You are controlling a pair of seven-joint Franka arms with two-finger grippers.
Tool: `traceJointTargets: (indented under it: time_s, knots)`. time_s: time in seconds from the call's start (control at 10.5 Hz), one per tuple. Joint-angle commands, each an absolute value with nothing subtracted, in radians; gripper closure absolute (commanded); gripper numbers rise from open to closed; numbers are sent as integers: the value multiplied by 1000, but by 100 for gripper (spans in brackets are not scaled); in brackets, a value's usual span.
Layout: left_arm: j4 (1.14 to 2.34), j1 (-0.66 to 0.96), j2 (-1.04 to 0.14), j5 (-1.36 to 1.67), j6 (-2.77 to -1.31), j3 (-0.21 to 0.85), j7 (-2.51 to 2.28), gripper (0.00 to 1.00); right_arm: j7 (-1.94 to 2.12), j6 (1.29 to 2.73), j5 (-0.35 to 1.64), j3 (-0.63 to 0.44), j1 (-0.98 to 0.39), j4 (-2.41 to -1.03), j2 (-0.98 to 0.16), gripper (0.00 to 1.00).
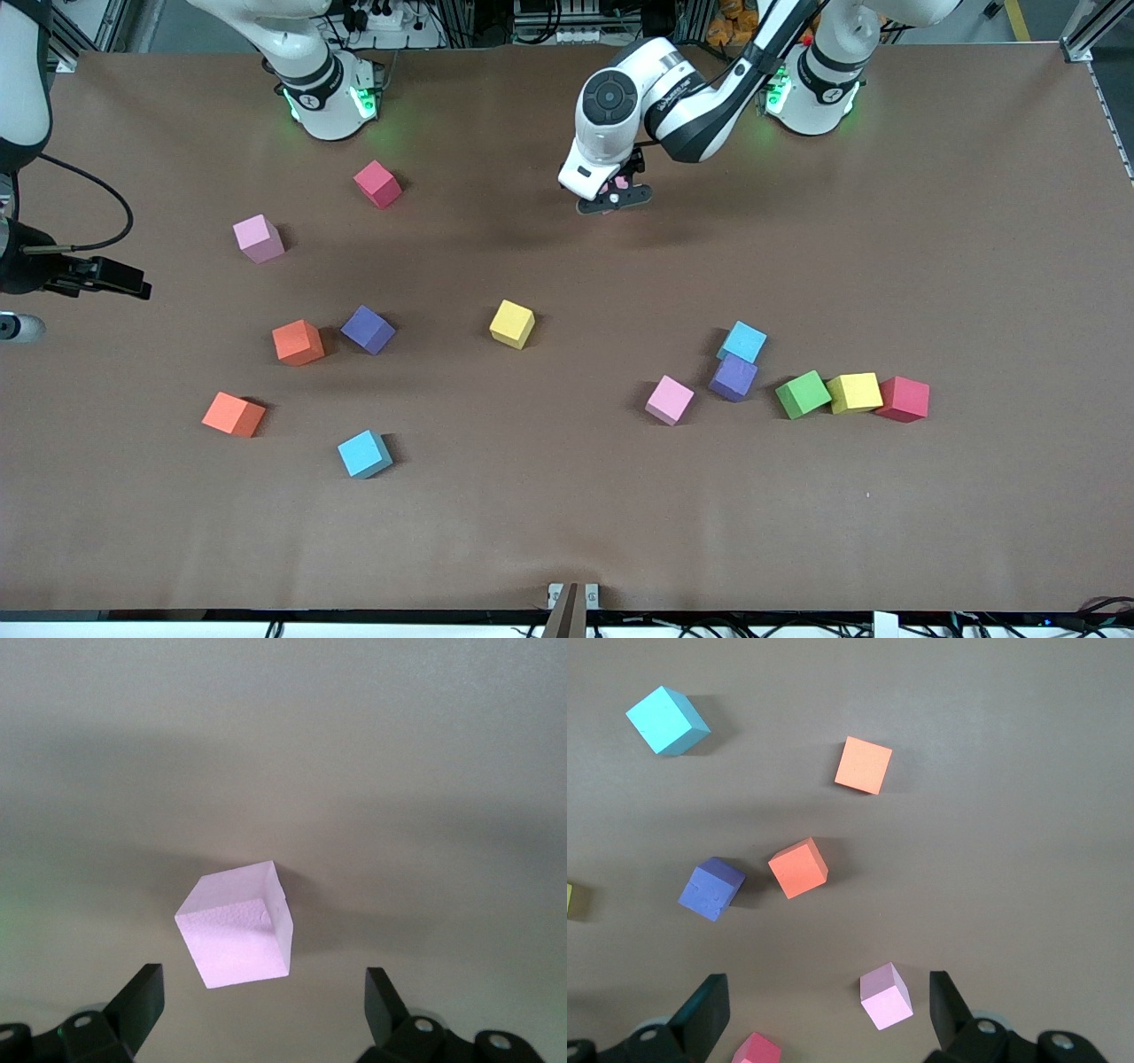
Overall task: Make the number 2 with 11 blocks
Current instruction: 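Grasp the pink cube with the left gripper and lift it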
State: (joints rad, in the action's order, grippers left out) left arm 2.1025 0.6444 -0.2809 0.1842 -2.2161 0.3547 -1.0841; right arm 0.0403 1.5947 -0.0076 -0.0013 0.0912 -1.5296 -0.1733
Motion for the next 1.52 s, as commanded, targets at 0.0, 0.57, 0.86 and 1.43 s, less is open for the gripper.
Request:
traceJointTargets:
  time_s: [0.0,0.57,0.86,1.43]
  knots:
    - [2132,643,-249,225,-2233,357,-1094,0,26,1592,-8,6,98,-1519,-179,0]
    - [2138,646,-259,225,-2233,359,-1094,0,26,1615,-8,6,95,-1517,-189,0]
    - [2170,646,-273,227,-2247,360,-1098,0,28,1621,-9,6,100,-1517,-207,0]
    - [2197,655,-324,229,-2318,359,-1132,0,37,1677,9,6,145,-1516,-264,0]
